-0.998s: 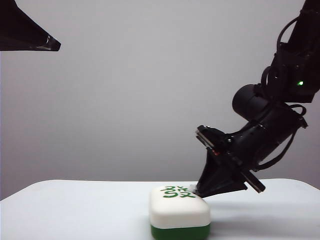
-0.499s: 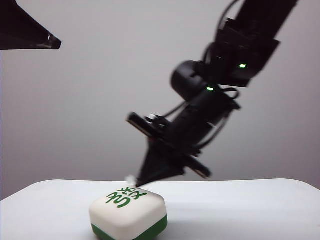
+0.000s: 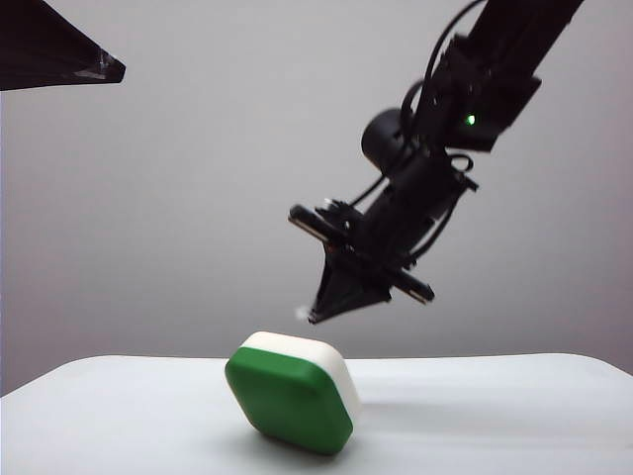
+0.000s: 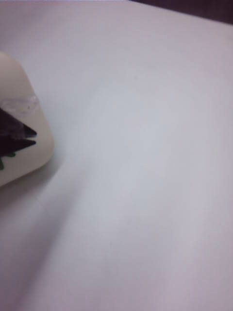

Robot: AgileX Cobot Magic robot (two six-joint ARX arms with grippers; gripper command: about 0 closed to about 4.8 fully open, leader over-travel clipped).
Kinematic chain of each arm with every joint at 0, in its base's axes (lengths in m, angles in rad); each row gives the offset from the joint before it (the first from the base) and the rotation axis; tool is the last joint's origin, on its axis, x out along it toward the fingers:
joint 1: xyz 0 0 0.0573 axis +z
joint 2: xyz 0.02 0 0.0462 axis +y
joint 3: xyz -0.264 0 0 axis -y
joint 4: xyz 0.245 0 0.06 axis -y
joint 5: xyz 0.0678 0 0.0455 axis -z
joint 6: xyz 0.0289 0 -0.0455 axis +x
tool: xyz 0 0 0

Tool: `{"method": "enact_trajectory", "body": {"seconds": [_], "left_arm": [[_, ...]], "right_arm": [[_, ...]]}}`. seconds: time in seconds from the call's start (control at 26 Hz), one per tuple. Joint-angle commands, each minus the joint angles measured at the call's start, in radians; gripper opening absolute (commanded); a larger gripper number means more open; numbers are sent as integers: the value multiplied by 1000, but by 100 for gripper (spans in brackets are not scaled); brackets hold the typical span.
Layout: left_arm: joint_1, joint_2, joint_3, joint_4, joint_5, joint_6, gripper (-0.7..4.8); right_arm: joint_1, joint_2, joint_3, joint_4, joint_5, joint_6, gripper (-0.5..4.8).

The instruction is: Move the foam mahjong from the right side of the table to the left side of the table.

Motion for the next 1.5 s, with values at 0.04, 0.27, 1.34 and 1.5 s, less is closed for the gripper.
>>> {"method": "enact_trajectory", "body": {"seconds": [0.04,0.27,1.34,1.5], "left_arm": [[0,-3,6,12,10,-3,-5],[0,-4,6,8,15,-111,-5],[1,-139,6,-73,-14,-110,-5],[1,-153,6,-97,-13,-108,-5]], "right_arm": [[4,-23,5,-64,-2,-61,-5],[-18,-26,4,-354,37,-225,-5],[112,27,0,-395,-57,-214,-5],[129,20,1,-408,-109,-168,-5]]}}
